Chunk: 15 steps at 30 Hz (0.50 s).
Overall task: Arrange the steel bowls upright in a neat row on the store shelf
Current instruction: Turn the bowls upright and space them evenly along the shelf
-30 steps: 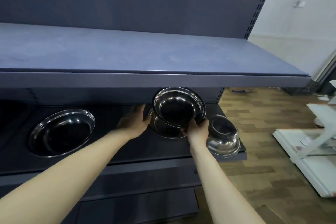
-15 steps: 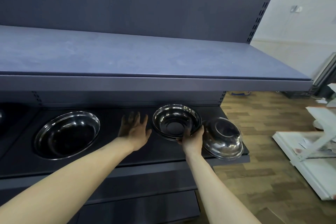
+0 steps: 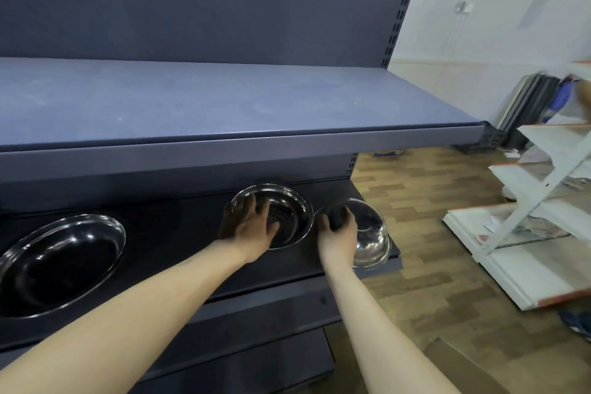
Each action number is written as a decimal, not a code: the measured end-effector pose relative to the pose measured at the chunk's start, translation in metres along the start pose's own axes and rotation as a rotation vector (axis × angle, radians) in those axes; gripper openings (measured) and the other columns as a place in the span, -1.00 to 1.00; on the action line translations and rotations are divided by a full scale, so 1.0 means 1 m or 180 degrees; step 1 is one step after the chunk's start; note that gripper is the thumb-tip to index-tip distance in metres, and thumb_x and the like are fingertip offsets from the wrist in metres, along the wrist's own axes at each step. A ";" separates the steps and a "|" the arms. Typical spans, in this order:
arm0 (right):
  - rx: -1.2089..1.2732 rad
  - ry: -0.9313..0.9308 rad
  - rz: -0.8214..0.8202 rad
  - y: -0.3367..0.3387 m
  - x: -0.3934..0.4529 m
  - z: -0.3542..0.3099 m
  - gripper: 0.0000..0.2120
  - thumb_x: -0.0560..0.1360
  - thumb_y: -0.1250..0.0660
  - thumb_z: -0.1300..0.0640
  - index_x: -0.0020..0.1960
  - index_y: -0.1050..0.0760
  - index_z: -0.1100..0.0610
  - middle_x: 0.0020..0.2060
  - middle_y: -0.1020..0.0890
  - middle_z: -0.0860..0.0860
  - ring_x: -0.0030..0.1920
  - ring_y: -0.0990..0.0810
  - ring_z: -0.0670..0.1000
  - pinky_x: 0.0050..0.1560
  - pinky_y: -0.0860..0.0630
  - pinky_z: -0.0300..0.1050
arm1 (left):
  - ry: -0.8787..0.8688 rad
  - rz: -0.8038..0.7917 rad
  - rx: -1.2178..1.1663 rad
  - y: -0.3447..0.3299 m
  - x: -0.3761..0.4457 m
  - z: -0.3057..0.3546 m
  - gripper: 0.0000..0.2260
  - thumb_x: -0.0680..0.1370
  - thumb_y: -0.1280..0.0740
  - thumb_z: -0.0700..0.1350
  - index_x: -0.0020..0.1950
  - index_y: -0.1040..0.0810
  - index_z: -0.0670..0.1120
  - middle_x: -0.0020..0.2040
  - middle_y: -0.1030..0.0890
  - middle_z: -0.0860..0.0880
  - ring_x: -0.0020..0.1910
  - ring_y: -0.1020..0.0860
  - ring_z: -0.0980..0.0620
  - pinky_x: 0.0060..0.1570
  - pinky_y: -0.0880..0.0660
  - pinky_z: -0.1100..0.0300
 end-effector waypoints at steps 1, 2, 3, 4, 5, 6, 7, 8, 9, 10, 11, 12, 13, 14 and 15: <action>-0.0071 -0.0030 0.0021 0.011 0.004 -0.001 -0.47 0.59 -0.38 0.11 0.52 -0.38 0.21 0.40 -0.53 0.13 0.42 -0.50 0.15 0.39 -0.37 -0.07 | -0.0014 -0.0055 -0.0183 0.001 0.003 0.013 -0.43 0.67 0.00 0.14 0.62 0.06 -0.04 0.61 0.13 -0.15 0.58 0.16 -0.17 0.51 0.19 -0.09; -0.0155 -0.0031 0.0052 0.021 0.010 0.001 -0.48 0.60 -0.37 0.11 0.51 -0.39 0.21 0.40 -0.52 0.13 0.41 -0.51 0.16 0.37 -0.37 -0.08 | -0.0036 -0.0117 -0.0408 0.001 0.006 0.026 -0.44 0.68 -0.03 0.10 0.62 0.05 -0.05 0.61 0.15 -0.15 0.58 0.18 -0.17 0.51 0.19 -0.06; -0.0273 -0.0060 0.0083 0.032 0.015 0.002 -0.51 0.60 -0.37 0.10 0.49 -0.42 0.20 0.40 -0.52 0.13 0.40 -0.51 0.17 0.36 -0.39 -0.05 | -0.0081 -0.0166 -0.0621 0.001 0.008 0.039 -0.44 0.69 -0.06 0.06 0.62 0.04 -0.07 0.61 0.17 -0.16 0.58 0.19 -0.17 0.51 0.17 -0.03; -0.0376 -0.0074 0.0141 0.041 0.020 0.004 -0.53 0.61 -0.37 0.07 0.47 -0.45 0.18 0.40 -0.51 0.13 0.39 -0.52 0.19 0.36 -0.41 -0.01 | -0.0154 -0.0190 -0.0779 0.000 0.011 0.051 -0.45 0.69 -0.09 0.03 0.62 0.03 -0.08 0.61 0.19 -0.15 0.58 0.19 -0.16 0.51 0.14 -0.01; -0.0489 -0.0129 0.0210 0.051 0.024 0.006 -0.54 0.61 -0.36 0.04 0.46 -0.45 0.17 0.41 -0.48 0.14 0.37 -0.53 0.21 0.35 -0.44 0.04 | -0.0251 -0.0193 -0.0866 -0.003 0.015 0.063 -0.44 0.69 -0.11 0.00 0.62 0.02 -0.09 0.61 0.19 -0.15 0.58 0.18 -0.15 0.52 0.12 -0.01; -0.0580 -0.0222 0.0270 0.061 0.028 0.008 -0.54 0.61 -0.34 0.01 0.46 -0.45 0.15 0.42 -0.44 0.14 0.35 -0.53 0.24 0.32 -0.47 0.09 | -0.0344 -0.0198 -0.0911 -0.006 0.018 0.073 -0.44 0.68 -0.14 -0.02 0.62 0.00 -0.09 0.61 0.18 -0.14 0.58 0.19 -0.14 0.52 0.10 -0.02; -0.0668 -0.0337 0.0312 0.070 0.033 0.012 -0.53 0.62 -0.33 0.00 0.47 -0.43 0.14 0.42 -0.41 0.16 0.33 -0.53 0.27 0.28 -0.48 0.11 | -0.0422 -0.0217 -0.0951 -0.010 0.021 0.083 -0.45 0.67 -0.16 -0.05 0.61 -0.03 -0.09 0.61 0.15 -0.13 0.59 0.17 -0.13 0.53 0.08 -0.01; -0.0726 -0.0393 0.0332 0.078 0.038 0.015 -0.51 0.62 -0.33 0.00 0.49 -0.41 0.14 0.42 -0.39 0.18 0.32 -0.52 0.29 0.26 -0.46 0.10 | -0.0489 -0.0213 -0.0972 -0.014 0.025 0.092 -0.47 0.66 -0.18 -0.08 0.60 -0.07 -0.09 0.62 0.09 -0.12 0.59 0.11 -0.12 0.53 0.03 0.00; -0.0766 -0.0441 0.0310 0.086 0.042 0.018 -0.48 0.62 -0.34 0.00 0.52 -0.38 0.15 0.43 -0.37 0.20 0.34 -0.51 0.29 0.27 -0.44 0.09 | -0.0546 -0.0167 -0.0974 -0.018 0.029 0.101 -0.49 0.65 -0.20 -0.11 0.58 -0.14 -0.09 0.60 -0.01 -0.12 0.58 0.01 -0.12 0.52 -0.04 0.02; -0.0790 -0.0446 0.0284 0.094 0.047 0.023 -0.43 0.61 -0.35 0.00 0.55 -0.34 0.17 0.46 -0.35 0.21 0.37 -0.48 0.29 0.32 -0.42 0.10 | -0.0601 -0.0103 -0.0978 -0.022 0.032 0.110 -0.52 0.64 -0.22 -0.12 0.55 -0.20 -0.10 0.56 -0.14 -0.13 0.54 -0.12 -0.12 0.48 -0.12 0.06; -0.0792 -0.0479 0.0225 0.100 0.051 0.026 -0.38 0.61 -0.35 -0.02 0.58 -0.29 0.19 0.48 -0.33 0.22 0.40 -0.46 0.30 0.38 -0.39 0.11 | -0.0626 -0.0053 -0.1028 -0.025 0.035 0.120 -0.53 0.63 -0.22 -0.12 0.53 -0.24 -0.11 0.51 -0.24 -0.13 0.48 -0.23 -0.10 0.43 -0.20 0.09; -0.0781 -0.0506 0.0152 0.104 0.055 0.031 -0.34 0.61 -0.36 -0.04 0.60 -0.26 0.20 0.50 -0.31 0.23 0.43 -0.44 0.30 0.41 -0.37 0.11 | -0.0621 -0.0054 -0.1137 -0.027 0.037 0.129 -0.53 0.63 -0.23 -0.11 0.54 -0.23 -0.10 0.48 -0.29 -0.13 0.44 -0.29 -0.08 0.39 -0.25 0.11; -0.0761 -0.0545 0.0062 0.107 0.059 0.035 -0.32 0.60 -0.36 -0.07 0.60 -0.25 0.21 0.50 -0.32 0.24 0.44 -0.43 0.30 0.43 -0.37 0.10 | -0.0546 -0.0118 -0.1283 -0.029 0.040 0.137 -0.49 0.63 -0.23 -0.07 0.56 -0.19 -0.09 0.48 -0.29 -0.12 0.43 -0.31 -0.09 0.37 -0.28 0.09; -0.0739 -0.0564 -0.0009 0.109 0.062 0.038 -0.31 0.59 -0.36 -0.11 0.59 -0.28 0.21 0.48 -0.37 0.23 0.43 -0.44 0.29 0.44 -0.40 0.10 | -0.0395 -0.0193 -0.1424 -0.031 0.043 0.144 -0.45 0.64 -0.22 -0.02 0.59 -0.12 -0.08 0.51 -0.26 -0.13 0.45 -0.30 -0.10 0.38 -0.29 0.06; -0.0716 -0.0599 -0.0075 0.109 0.066 0.042 -0.32 0.57 -0.37 -0.15 0.55 -0.35 0.20 0.43 -0.44 0.22 0.40 -0.49 0.28 0.41 -0.44 0.11 | -0.0188 -0.0280 -0.1529 -0.033 0.047 0.149 -0.41 0.64 -0.20 0.04 0.60 -0.06 -0.07 0.53 -0.22 -0.13 0.48 -0.28 -0.12 0.38 -0.29 0.03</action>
Point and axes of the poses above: each hand's wrist, its own x-axis towards the middle knuckle, its own y-axis out of the back of the hand, z = x × y, the point moved 1 cm from there along x, towards the middle knuckle
